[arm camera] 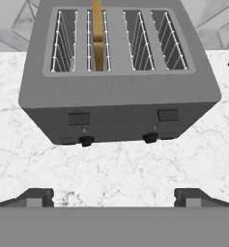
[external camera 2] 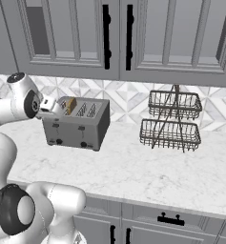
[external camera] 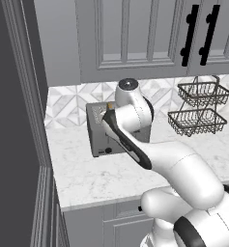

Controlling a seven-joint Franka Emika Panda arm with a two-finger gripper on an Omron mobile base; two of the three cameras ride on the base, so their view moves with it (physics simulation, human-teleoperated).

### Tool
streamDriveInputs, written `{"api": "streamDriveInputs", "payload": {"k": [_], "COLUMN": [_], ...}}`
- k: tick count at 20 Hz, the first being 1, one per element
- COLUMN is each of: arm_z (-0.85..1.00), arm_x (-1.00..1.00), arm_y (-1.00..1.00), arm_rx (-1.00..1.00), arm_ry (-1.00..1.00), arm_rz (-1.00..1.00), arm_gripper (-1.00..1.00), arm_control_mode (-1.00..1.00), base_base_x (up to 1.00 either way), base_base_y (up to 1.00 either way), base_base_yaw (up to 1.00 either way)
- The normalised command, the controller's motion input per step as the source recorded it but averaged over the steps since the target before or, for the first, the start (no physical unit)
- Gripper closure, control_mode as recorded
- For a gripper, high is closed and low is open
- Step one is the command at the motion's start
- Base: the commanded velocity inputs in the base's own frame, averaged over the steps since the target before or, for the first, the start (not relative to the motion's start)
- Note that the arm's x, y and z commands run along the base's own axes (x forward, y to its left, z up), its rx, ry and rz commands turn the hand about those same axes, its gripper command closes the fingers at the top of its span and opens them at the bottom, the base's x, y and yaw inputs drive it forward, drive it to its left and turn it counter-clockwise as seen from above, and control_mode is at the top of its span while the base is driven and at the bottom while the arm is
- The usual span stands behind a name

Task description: Start the toaster. Once the lever pops up, take the bread to the plate on the dining counter.

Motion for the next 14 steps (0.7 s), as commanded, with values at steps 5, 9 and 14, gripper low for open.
{"api": "streamDriveInputs", "payload": {"k": [5,9,14], "arm_z": [-0.34,-0.04,0.0], "arm_x": [0.22,0.35,0.45], "arm_y": [0.01,0.0,0.0], "arm_rx": [0.0,0.0,0.0], "arm_ry": [-0.04,-0.01,0.0], "arm_rz": [-0.02,-0.01,-0.01], "arm_gripper": [-1.0,-1.0,-1.0], "arm_control_mode": [-1.0,-1.0,-1.0], "base_base_x": [0.0,0.0,0.0], "base_base_y": [0.0,0.0,0.0], "base_base_yaw": [0.0,0.0,0.0]}}
